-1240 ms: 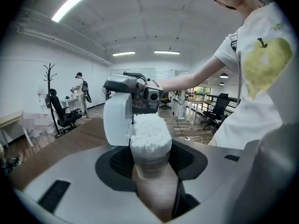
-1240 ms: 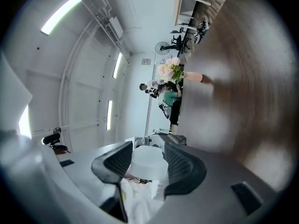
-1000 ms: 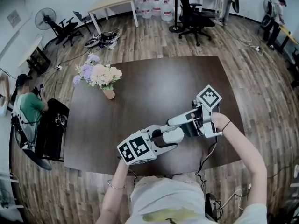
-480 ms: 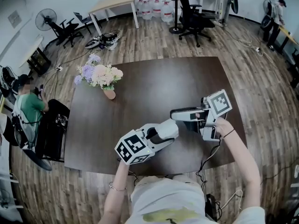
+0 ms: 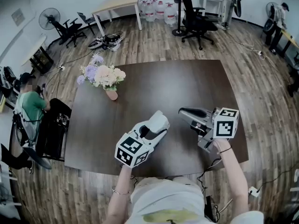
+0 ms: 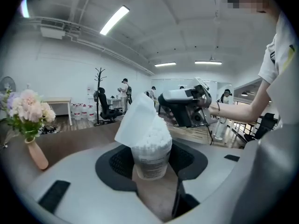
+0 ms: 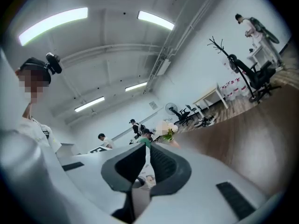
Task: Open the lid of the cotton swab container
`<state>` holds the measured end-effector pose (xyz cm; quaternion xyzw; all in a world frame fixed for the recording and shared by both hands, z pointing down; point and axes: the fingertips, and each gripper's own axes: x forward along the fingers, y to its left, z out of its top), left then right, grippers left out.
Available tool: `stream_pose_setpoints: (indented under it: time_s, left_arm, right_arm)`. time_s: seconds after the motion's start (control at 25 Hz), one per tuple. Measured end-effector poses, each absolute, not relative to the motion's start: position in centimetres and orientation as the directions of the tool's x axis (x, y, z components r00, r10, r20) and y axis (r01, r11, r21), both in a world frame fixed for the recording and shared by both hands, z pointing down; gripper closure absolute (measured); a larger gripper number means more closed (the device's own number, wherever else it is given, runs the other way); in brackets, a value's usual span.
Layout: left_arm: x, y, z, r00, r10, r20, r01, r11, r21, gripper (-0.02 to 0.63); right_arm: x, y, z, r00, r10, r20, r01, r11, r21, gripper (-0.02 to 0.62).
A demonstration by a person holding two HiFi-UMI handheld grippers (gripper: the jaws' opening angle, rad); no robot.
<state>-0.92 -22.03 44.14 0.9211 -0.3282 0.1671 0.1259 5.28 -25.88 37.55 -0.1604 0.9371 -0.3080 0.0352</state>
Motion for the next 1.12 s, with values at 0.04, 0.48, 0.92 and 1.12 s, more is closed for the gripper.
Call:
stream_pose_setpoints:
  time_s: [0.04, 0.48, 0.92, 1.12]
  left_arm:
    - [-1.3, -22.2, 44.1, 0.715, -0.582, 0.388, -0.665, -0.737, 0.118, 0.396]
    - [-3.5, -23.6, 43.4, 0.597, -0.714, 0.366, -0.786, -0.612, 0.087, 0.396]
    - [-5.2, -24.3, 43.5, 0.524, -0.781, 0.341, -0.844, -0.529, 0.086, 0.396]
    - [-6.0, -24.4, 43.4, 0.505, -0.798, 0.329, -0.857, -0.510, 0.079, 0.396]
  right_arm:
    - [5.5, -25.9, 37.6, -0.936, -0.350, 0.031, -0.304, 0.764, -0.569, 0.554]
    - [7.6, -25.7, 38.3, -0.815, -0.578, 0.045, -0.563, 0.771, -0.299, 0.574]
    - [8.3, -26.2, 39.6, -0.720, -0.694, 0.032, -0.685, 0.701, -0.199, 0.574]
    - [8.5, -26.2, 40.2, -0.690, -0.723, 0.037, -0.717, 0.675, -0.176, 0.575]
